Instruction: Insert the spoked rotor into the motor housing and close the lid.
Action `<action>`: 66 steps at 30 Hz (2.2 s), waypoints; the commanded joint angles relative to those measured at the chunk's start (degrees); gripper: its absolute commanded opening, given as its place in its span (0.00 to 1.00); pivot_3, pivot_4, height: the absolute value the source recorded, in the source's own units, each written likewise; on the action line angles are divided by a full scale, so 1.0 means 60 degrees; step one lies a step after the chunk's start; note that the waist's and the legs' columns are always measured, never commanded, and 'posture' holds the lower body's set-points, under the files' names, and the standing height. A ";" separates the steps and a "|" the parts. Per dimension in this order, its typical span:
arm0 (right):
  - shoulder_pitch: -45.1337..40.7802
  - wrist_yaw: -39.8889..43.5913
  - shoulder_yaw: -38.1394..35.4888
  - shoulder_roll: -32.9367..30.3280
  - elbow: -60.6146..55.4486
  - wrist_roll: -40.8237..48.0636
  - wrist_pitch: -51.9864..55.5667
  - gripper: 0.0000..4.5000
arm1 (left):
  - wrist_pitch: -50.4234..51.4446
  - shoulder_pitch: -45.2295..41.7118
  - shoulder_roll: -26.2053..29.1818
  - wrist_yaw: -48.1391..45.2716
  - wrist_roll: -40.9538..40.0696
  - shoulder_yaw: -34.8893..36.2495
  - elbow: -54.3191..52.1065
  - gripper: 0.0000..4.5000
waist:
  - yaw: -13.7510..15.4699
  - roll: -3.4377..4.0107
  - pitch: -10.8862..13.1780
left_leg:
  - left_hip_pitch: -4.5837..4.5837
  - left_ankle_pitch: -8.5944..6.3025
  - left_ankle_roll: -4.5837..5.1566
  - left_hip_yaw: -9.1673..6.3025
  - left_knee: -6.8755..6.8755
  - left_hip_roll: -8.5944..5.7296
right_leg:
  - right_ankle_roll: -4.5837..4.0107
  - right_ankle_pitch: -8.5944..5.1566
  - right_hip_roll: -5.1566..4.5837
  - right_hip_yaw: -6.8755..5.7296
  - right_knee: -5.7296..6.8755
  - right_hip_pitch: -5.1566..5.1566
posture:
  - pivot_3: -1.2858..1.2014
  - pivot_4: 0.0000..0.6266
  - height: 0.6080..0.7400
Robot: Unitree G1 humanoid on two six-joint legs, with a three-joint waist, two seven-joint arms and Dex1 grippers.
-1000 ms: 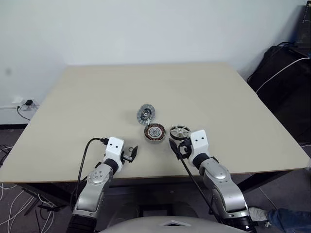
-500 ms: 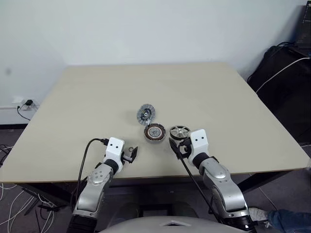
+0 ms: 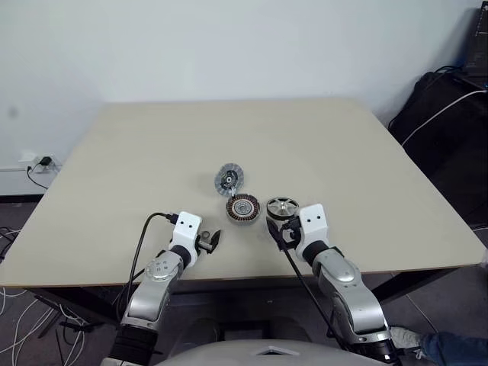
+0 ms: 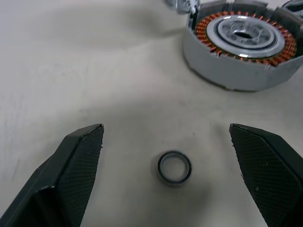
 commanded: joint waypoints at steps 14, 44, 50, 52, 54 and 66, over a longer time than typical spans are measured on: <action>-0.0107 0.0010 0.0003 -0.0034 -0.0394 0.0020 -0.0155 1.00 | 0.1346 -0.0287 -0.0010 0.0251 0.0140 -0.0113 0.0124 0.99 | -0.0005 0.0023 -0.0022 | 0.0017 0.0001 -0.0002 -0.0001 0.0001 0.0000 | 0.0001 0.0000 0.0001 0.0000 0.0003 0.0015 | 0.52 0.00 1.00; -0.0216 -0.0045 -0.0038 0.0059 -0.0248 0.0030 -0.0234 1.00 | 0.0749 -0.0877 -0.0577 -0.0239 -0.0134 -0.0831 -0.1258 0.15 | 0.0006 0.0005 -0.0014 | 0.0000 0.0000 -0.0005 -0.0006 0.0000 -0.0003 | 0.0001 0.0000 -0.0002 0.0000 -0.0002 0.0010 | 0.52 0.00 1.00; -0.0139 -0.0105 -0.0084 0.0054 -0.0327 0.0025 -0.0234 1.00 | 0.0545 -0.1285 -0.0850 -0.0311 0.0027 -0.1451 -0.0994 0.15 | 0.0002 0.0005 -0.0013 | -0.0012 0.0005 -0.0003 -0.0006 0.0000 -0.0002 | 0.0000 0.0000 0.0001 0.0001 0.0001 0.0016 | 0.52 0.00 1.00; -0.0137 -0.0117 -0.0101 0.0052 -0.0331 0.0029 -0.0234 1.00 | 0.0392 -0.1508 -0.0949 -0.0227 0.0061 -0.1502 -0.0748 0.15 | 0.0005 0.0004 -0.0013 | -0.0012 0.0005 -0.0003 -0.0006 0.0000 -0.0002 | 0.0001 0.0000 0.0001 0.0001 0.0001 0.0017 | 0.52 0.00 1.00; -0.0147 -0.0128 -0.0099 0.0057 -0.0326 0.0025 -0.0234 1.00 | 0.0220 -0.1805 -0.1063 -0.0151 0.0119 -0.1505 -0.0390 0.15 | 0.0009 0.0003 -0.0013 | -0.0011 0.0006 -0.0002 -0.0006 0.0002 -0.0003 | 0.0001 0.0000 0.0002 0.0001 0.0001 0.0018 | 0.52 0.00 1.00; -0.0189 -0.0192 -0.0107 0.0097 -0.0346 0.0009 -0.0277 1.00 | -0.0784 -0.3509 -0.1499 0.0375 0.0381 -0.1144 0.2239 0.15 | 0.0021 -0.0002 -0.0011 | -0.0021 0.0031 0.0016 -0.0006 0.0003 -0.0006 | 0.0002 0.0002 0.0003 0.0003 0.0000 0.0020 | 0.52 0.00 1.00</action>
